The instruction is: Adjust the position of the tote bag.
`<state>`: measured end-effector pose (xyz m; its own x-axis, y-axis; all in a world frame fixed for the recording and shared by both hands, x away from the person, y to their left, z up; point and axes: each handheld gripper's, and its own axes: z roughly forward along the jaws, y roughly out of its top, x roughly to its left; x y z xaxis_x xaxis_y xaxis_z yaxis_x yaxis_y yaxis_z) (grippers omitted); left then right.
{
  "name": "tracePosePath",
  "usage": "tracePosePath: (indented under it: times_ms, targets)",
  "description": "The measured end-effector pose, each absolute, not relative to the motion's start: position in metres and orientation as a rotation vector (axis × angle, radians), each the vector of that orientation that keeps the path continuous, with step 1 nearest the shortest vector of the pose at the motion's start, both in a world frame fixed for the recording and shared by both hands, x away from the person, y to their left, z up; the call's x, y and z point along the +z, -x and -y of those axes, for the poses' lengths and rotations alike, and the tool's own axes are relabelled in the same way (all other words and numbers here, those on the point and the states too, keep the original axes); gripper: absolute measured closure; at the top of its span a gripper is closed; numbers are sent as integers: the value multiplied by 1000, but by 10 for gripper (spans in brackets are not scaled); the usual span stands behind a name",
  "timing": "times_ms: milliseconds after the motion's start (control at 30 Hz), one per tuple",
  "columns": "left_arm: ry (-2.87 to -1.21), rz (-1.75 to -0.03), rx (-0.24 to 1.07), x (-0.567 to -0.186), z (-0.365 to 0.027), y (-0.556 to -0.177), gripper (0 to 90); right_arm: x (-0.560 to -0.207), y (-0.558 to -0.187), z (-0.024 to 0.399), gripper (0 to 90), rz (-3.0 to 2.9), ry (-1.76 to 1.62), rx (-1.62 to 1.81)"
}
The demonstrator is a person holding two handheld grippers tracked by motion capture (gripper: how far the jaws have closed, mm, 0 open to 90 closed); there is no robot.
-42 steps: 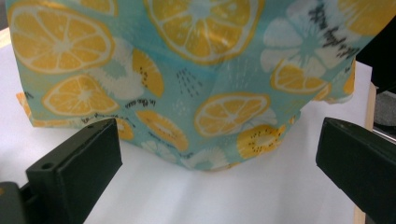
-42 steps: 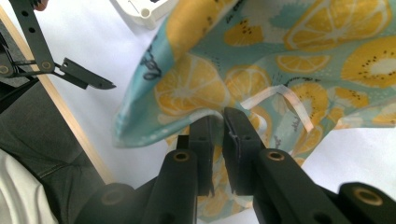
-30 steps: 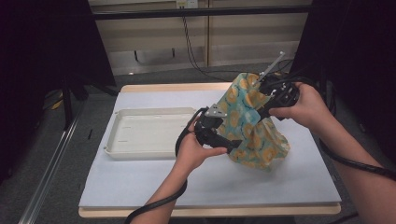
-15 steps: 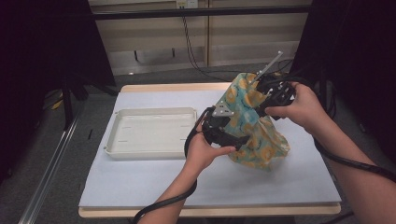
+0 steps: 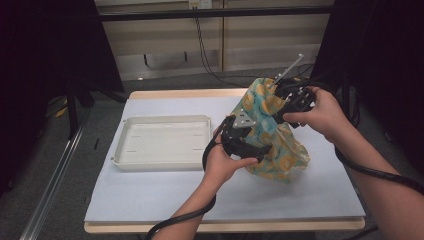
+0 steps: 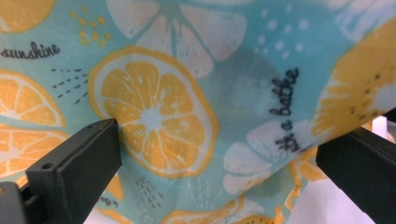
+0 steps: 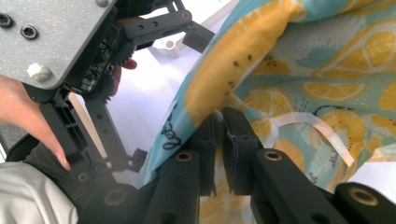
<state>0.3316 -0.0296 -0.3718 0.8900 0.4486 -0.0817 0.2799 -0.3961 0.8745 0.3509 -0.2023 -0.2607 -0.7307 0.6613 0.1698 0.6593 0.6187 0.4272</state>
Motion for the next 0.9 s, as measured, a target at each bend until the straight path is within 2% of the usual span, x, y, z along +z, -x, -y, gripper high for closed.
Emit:
tracePosePath:
  times_ms: [467, 900]
  targets:
    - [-1990, -564, 228, -373, 29, -336, 16, -261, -350, 200, 813, -2820, -1159, 766]
    - [-1986, -525, 243, -367, 14, -337, 296, -259, -351, 209, 726, -2791, -1161, 711]
